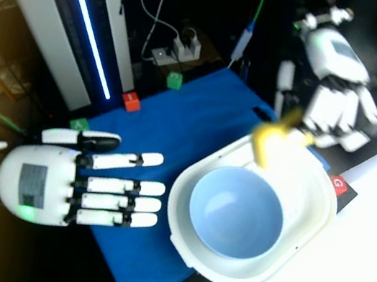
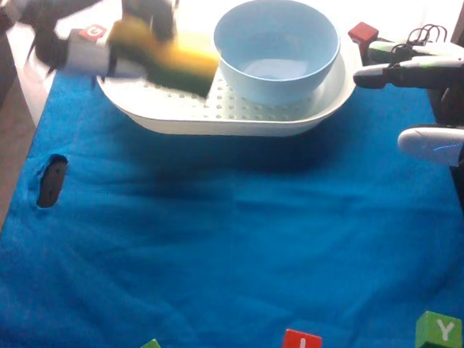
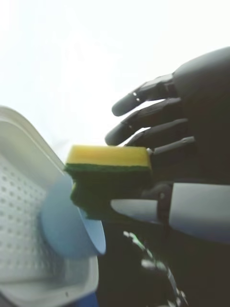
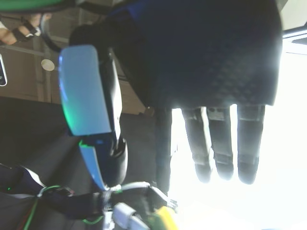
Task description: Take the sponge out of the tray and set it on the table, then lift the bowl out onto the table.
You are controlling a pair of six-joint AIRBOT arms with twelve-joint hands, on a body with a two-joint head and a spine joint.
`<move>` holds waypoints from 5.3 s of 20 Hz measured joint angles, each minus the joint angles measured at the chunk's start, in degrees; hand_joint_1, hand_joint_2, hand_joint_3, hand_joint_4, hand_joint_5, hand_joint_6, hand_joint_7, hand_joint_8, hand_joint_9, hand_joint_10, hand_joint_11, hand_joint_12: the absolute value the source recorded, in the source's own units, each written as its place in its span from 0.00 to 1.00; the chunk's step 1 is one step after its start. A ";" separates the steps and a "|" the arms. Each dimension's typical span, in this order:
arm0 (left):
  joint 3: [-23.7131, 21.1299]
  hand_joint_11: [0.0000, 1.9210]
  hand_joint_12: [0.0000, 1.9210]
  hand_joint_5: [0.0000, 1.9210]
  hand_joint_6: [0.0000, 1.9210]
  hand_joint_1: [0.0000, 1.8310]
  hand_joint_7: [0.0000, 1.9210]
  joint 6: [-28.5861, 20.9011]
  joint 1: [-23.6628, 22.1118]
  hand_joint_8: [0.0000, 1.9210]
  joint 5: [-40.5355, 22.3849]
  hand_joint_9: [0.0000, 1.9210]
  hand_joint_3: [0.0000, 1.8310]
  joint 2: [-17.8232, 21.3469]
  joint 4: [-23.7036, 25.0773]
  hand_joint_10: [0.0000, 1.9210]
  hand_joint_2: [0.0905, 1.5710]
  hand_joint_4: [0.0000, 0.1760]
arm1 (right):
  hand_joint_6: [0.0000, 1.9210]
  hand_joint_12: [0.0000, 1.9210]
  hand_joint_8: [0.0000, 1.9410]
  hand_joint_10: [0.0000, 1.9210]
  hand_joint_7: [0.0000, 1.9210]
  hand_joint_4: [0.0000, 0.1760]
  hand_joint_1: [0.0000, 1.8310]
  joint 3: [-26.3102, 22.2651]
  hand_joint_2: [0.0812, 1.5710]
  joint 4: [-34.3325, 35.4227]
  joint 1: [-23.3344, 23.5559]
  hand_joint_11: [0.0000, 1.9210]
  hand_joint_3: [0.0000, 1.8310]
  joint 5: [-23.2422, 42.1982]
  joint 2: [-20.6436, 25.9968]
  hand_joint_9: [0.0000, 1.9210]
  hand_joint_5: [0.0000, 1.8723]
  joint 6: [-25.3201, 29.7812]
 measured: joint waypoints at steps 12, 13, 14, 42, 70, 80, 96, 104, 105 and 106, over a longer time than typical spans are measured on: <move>-7.89 0.50 0.80 0.53 0.40 0.68 0.47 -9.75 14.86 0.67 -12.52 0.47 0.00 4.81 1.84 0.68 0.70 0.00 | 0.00 0.06 0.00 0.00 0.11 0.80 0.37 -0.24 0.78 0.85 -0.24 0.00 0.00 -0.07 0.02 0.05 0.28 0.04; -7.89 0.50 0.78 0.55 0.36 0.69 0.47 -9.92 15.19 0.68 -12.04 0.47 0.00 4.52 2.14 0.67 0.70 0.00 | 0.00 0.06 0.00 0.00 0.11 0.81 0.37 -0.24 0.78 0.87 -0.24 0.00 0.00 -0.04 0.02 0.05 0.29 0.04; -7.85 0.49 0.79 0.57 0.33 0.69 0.45 -9.99 15.23 0.70 -11.08 0.45 0.00 4.13 2.69 0.68 0.70 0.00 | 0.00 0.06 0.00 0.00 0.11 0.75 0.36 -0.24 0.78 0.90 -0.24 0.00 0.00 -0.02 0.02 0.05 0.29 0.04; -5.25 0.00 0.00 0.00 0.00 0.35 0.03 -6.62 15.30 0.00 -7.80 0.01 0.00 3.65 -1.14 0.00 0.46 1.00 | 0.00 0.07 0.00 0.00 0.09 0.93 0.41 0.94 0.71 0.57 -0.83 0.00 0.00 -0.35 0.09 0.04 0.21 0.02; -3.41 0.00 0.00 0.04 0.00 0.38 0.02 5.03 16.48 0.00 -20.15 0.00 0.00 0.13 -21.49 0.00 0.51 0.53 | 0.00 0.25 0.00 0.00 0.11 1.00 0.36 23.74 0.64 -38.64 25.66 0.00 0.00 -21.22 -17.59 0.06 0.24 14.86; -3.17 0.01 0.00 0.06 0.00 0.41 0.04 3.96 16.48 0.00 -19.85 0.02 0.00 -0.22 -20.65 0.00 0.51 0.49 | 0.00 0.01 0.01 0.01 0.11 1.00 0.38 25.33 0.67 -47.06 27.78 0.01 0.00 -25.97 -21.42 0.03 0.23 15.47; -2.12 0.02 0.01 0.09 0.00 0.40 0.06 2.45 16.48 0.01 -20.11 0.04 0.00 -1.05 -19.98 0.01 0.52 0.49 | 0.00 0.31 0.00 0.01 0.23 0.03 0.54 26.51 0.69 -60.17 29.57 0.05 0.00 -33.83 -25.07 0.18 0.31 15.74; -2.05 0.02 0.02 0.09 0.00 0.41 0.07 2.14 16.48 0.00 -20.26 0.04 0.00 -1.25 -19.89 0.00 0.53 0.62 | 0.55 0.95 0.63 0.82 0.53 0.00 0.63 27.15 0.72 -57.79 30.23 0.52 0.00 -33.75 -25.14 0.55 0.49 15.76; -2.05 0.02 0.02 0.09 0.00 0.41 0.07 2.12 16.48 0.00 -20.28 0.04 0.00 -1.25 -19.87 0.00 0.53 0.62 | 0.55 0.95 0.63 0.82 0.53 0.00 0.63 27.15 0.72 -57.40 30.23 0.52 0.00 -33.77 -25.18 0.55 0.49 15.69; -2.05 0.02 0.02 0.09 0.00 0.41 0.07 2.10 16.48 0.00 -20.26 0.04 0.00 -1.31 -19.93 0.00 0.54 0.64 | 0.55 0.97 0.75 0.92 0.60 0.00 0.63 27.17 0.72 -56.65 30.29 0.64 0.00 -33.68 -25.16 0.62 0.49 15.69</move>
